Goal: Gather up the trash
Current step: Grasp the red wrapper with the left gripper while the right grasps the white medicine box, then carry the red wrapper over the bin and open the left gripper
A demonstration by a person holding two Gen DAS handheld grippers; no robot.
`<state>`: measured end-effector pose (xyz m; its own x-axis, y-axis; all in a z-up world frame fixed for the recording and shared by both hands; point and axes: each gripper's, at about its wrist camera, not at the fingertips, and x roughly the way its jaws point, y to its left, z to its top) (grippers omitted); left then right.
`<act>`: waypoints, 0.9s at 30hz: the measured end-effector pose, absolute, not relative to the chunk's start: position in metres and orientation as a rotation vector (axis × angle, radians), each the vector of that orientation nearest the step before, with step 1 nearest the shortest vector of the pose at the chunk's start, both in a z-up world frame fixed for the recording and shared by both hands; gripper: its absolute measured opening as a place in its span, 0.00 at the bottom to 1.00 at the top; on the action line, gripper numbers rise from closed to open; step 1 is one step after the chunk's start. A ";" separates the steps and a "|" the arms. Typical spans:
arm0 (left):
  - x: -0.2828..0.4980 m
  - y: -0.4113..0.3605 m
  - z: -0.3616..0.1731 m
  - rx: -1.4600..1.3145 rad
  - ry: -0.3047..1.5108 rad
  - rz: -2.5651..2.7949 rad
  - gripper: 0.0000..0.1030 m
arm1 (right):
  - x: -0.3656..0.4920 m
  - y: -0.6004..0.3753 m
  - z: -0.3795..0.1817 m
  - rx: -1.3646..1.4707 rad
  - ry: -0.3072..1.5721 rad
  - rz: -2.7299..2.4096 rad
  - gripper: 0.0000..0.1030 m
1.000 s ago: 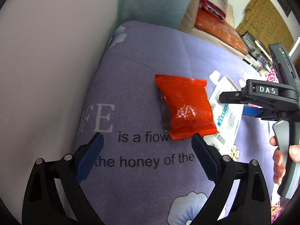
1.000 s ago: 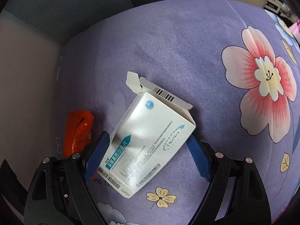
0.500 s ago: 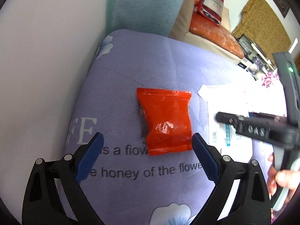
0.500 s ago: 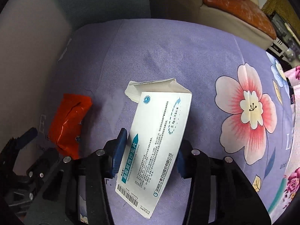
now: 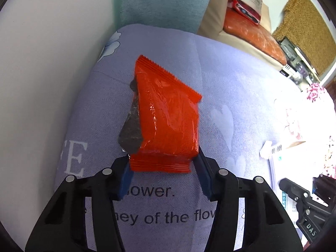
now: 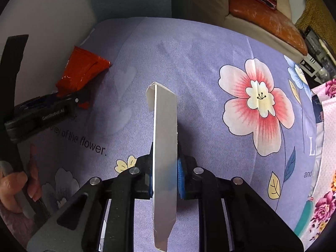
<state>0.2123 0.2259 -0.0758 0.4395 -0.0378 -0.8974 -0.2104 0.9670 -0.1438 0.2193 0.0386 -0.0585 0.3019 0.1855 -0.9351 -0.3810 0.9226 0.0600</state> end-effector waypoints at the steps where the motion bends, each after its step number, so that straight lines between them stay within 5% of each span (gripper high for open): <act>1: 0.211 0.225 -0.076 -0.245 1.108 0.104 0.51 | 0.218 0.036 -0.058 -0.178 1.207 0.379 0.15; 27: 0.126 0.074 -0.033 -0.095 1.073 -0.258 0.50 | 0.137 -0.128 -0.022 0.121 1.100 0.255 0.15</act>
